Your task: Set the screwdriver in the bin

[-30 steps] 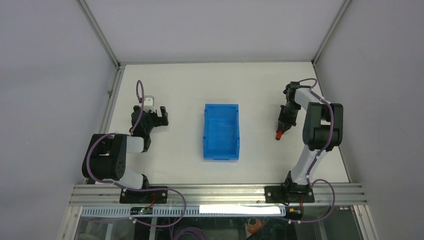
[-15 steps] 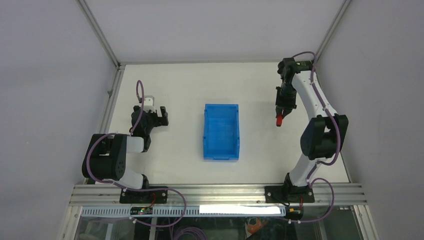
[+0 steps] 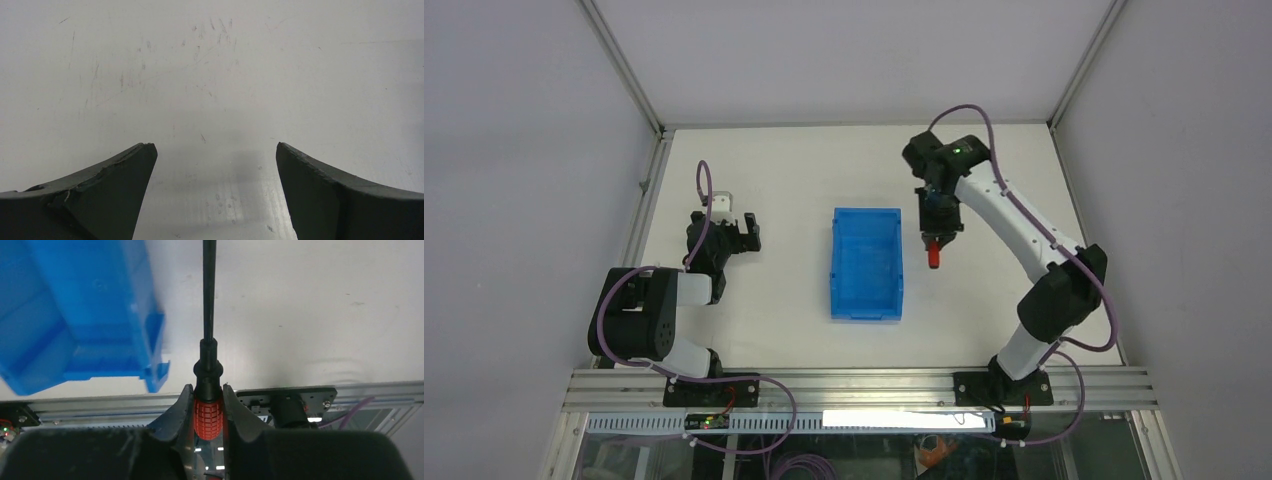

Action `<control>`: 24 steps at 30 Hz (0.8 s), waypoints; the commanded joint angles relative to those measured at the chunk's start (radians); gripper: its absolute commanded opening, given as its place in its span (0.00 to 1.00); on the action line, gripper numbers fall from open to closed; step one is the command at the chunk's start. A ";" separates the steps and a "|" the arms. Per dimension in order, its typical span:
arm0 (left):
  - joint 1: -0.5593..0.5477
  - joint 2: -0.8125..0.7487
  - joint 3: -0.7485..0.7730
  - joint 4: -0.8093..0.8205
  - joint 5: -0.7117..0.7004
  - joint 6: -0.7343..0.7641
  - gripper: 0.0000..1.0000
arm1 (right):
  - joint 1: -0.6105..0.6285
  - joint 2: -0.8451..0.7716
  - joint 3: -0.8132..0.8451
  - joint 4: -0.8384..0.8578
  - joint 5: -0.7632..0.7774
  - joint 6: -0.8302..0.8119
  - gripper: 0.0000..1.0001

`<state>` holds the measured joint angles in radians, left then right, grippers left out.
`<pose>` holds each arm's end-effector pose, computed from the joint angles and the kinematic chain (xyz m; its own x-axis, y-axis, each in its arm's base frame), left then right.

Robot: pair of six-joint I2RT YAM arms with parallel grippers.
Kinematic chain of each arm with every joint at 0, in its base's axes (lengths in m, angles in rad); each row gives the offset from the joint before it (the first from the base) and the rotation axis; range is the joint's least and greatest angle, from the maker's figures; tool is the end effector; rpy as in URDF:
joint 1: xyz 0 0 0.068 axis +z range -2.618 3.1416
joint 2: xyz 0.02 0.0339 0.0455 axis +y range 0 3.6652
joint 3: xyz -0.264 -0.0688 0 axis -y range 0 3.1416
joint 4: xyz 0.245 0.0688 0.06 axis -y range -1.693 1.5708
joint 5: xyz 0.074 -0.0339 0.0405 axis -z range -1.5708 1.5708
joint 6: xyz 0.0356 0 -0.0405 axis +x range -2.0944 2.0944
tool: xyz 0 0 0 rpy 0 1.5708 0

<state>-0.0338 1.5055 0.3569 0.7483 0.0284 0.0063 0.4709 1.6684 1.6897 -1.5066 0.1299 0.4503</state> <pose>0.2586 -0.0098 0.1353 -0.3891 0.0195 -0.9210 0.0624 0.9980 -0.0053 0.2683 0.1314 0.3325 -0.9909 -0.0202 -0.1330 -0.0097 0.9968 -0.0790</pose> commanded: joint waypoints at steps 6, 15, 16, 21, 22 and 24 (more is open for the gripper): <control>-0.009 0.000 0.022 0.065 0.016 -0.015 0.99 | 0.371 0.069 0.117 0.180 0.020 0.189 0.00; -0.010 0.001 0.022 0.065 0.016 -0.015 0.99 | 0.458 0.233 0.072 0.341 0.014 0.208 0.00; -0.011 0.000 0.022 0.065 0.016 -0.015 0.99 | 0.458 0.238 0.040 0.367 0.020 0.213 0.00; -0.011 0.000 0.022 0.065 0.016 -0.015 0.99 | 0.457 0.257 -0.085 0.500 0.050 0.223 0.04; -0.011 0.000 0.022 0.065 0.016 -0.015 0.99 | 0.458 0.261 -0.101 0.514 0.058 0.224 0.11; -0.011 0.000 0.022 0.065 0.016 -0.015 0.99 | 0.457 0.260 -0.135 0.541 0.075 0.233 0.20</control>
<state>-0.0338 1.5055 0.3569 0.7483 0.0284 0.0063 0.9279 1.9347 1.5913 -1.0836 0.1528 0.6472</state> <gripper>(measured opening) 0.991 0.206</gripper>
